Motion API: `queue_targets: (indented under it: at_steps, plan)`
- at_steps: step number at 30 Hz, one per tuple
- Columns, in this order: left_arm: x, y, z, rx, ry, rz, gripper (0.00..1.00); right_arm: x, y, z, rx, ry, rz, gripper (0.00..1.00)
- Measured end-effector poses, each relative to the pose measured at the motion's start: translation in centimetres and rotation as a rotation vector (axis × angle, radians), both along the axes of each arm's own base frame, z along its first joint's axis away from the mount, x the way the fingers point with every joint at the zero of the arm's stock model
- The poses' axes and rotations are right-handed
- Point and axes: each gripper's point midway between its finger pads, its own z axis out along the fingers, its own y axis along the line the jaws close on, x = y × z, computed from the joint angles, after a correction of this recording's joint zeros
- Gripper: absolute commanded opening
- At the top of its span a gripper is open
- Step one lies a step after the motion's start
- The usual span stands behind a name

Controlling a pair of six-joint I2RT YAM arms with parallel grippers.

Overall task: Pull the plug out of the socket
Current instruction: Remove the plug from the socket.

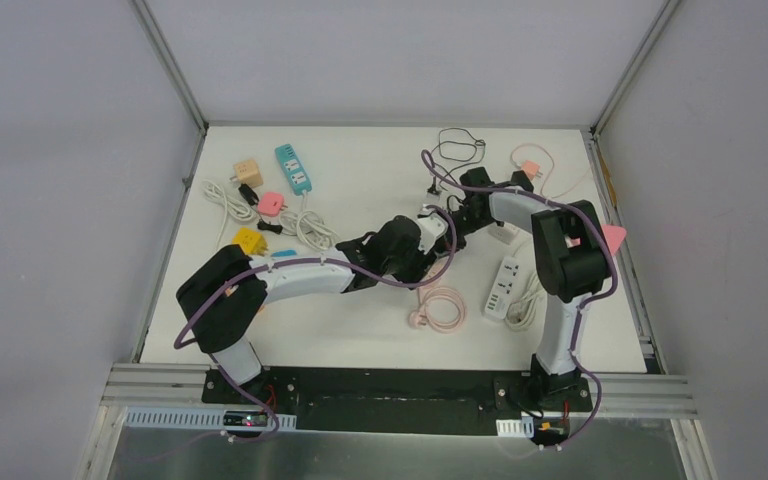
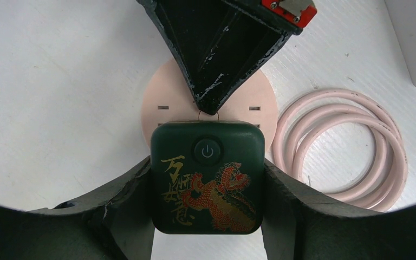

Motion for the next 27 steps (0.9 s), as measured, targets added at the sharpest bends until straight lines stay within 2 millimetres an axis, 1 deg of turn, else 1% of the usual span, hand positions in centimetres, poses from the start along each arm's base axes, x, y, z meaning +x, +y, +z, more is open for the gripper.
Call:
queue_targets:
  at_steps: [5,8,10,12,16,19,21,25,27]
  plan:
    - [-0.1,-0.1,0.1,-0.006,0.01,0.001,0.0,0.0,0.0,-0.1,-0.039,-0.002,0.012,0.0]
    - [0.6,0.3,0.1,-0.064,0.077,0.031,0.0,0.1,0.0,-0.1,-0.049,-0.003,0.013,0.0]
    - [0.9,0.4,0.3,-0.078,0.081,0.035,0.0,0.4,0.1,0.0,-0.049,-0.014,0.013,0.0]
    - [0.5,0.1,0.3,-0.046,0.043,0.014,0.0,0.4,0.2,-0.1,-0.05,-0.016,0.018,0.0]
    - [-0.7,-0.6,0.2,0.093,-0.106,-0.035,0.0,-0.1,0.3,-0.1,-0.055,0.01,0.025,0.0]
    - [-0.6,-0.7,0.4,0.141,-0.141,-0.02,0.0,-0.3,0.2,0.1,-0.061,0.028,0.024,0.0]
    - [-0.3,-0.4,0.3,0.128,-0.118,0.003,0.0,-0.3,0.2,0.0,-0.063,0.027,0.025,0.0]
    - [0.6,0.5,-0.1,0.057,-0.006,0.049,0.0,-0.3,0.3,-0.2,-0.065,0.027,0.029,0.0]
    - [0.5,0.5,0.0,0.052,0.002,0.041,0.0,-0.2,0.4,-0.2,-0.064,0.023,0.03,0.0]
